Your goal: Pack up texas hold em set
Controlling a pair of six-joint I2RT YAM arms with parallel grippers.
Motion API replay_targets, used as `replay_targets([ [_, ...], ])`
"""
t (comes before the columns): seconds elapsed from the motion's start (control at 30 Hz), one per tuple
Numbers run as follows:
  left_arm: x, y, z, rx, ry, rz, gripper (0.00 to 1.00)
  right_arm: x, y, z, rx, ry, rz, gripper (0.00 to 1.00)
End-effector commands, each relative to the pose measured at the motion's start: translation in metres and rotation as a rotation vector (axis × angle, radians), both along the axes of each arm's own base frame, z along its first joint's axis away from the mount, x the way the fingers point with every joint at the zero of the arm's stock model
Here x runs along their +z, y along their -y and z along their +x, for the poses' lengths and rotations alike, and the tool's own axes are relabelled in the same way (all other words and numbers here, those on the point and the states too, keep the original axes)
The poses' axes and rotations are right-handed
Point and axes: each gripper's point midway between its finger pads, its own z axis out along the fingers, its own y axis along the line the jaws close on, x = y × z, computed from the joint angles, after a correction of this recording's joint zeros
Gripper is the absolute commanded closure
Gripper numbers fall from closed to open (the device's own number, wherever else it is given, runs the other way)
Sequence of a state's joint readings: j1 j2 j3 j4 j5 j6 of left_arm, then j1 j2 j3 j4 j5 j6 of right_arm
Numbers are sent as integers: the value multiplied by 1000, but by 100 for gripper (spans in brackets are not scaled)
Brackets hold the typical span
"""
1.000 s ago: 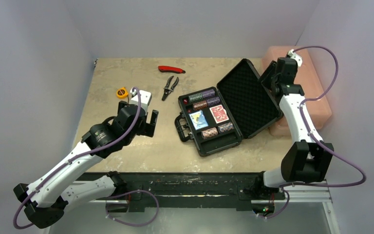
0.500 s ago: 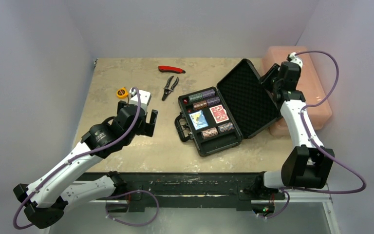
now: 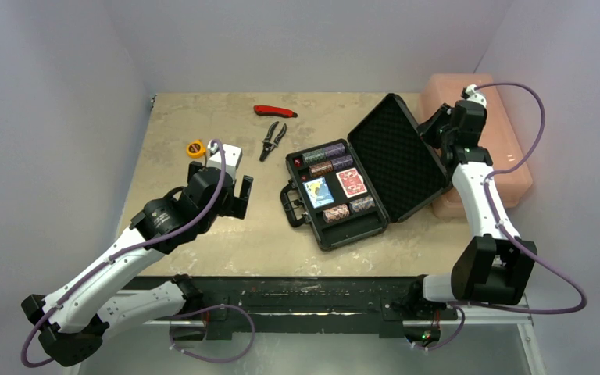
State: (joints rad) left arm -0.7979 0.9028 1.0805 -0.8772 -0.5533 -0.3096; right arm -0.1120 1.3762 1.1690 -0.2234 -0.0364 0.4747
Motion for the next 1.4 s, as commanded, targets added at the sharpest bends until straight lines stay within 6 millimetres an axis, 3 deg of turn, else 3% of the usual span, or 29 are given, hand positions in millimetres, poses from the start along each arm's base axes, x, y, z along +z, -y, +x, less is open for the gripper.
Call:
replay_targets([
  [0.0, 7, -4, 4, 13, 37, -2, 14, 29, -23, 0, 119, 98, 6, 83],
  [0.3, 6, -4, 4, 14, 36, 0, 14, 37, -40, -11, 200, 114, 24, 86],
  [0.6, 6, -5, 5, 20, 37, 4, 14, 45, -69, -22, 295, 118, 21, 84],
  [0.77, 6, -6, 5, 23, 37, 5, 14, 42, -77, -26, 316, 106, 12, 83],
  [0.83, 6, -6, 5, 24, 37, 6, 14, 40, -93, -29, 359, 96, 8, 82],
  [1.13, 7, -7, 5, 28, 39, 5, 14, 32, -124, -39, 434, 64, -9, 78],
  [1.37, 7, -8, 6, 33, 41, 5, 14, 28, -133, -43, 453, 54, -7, 77],
])
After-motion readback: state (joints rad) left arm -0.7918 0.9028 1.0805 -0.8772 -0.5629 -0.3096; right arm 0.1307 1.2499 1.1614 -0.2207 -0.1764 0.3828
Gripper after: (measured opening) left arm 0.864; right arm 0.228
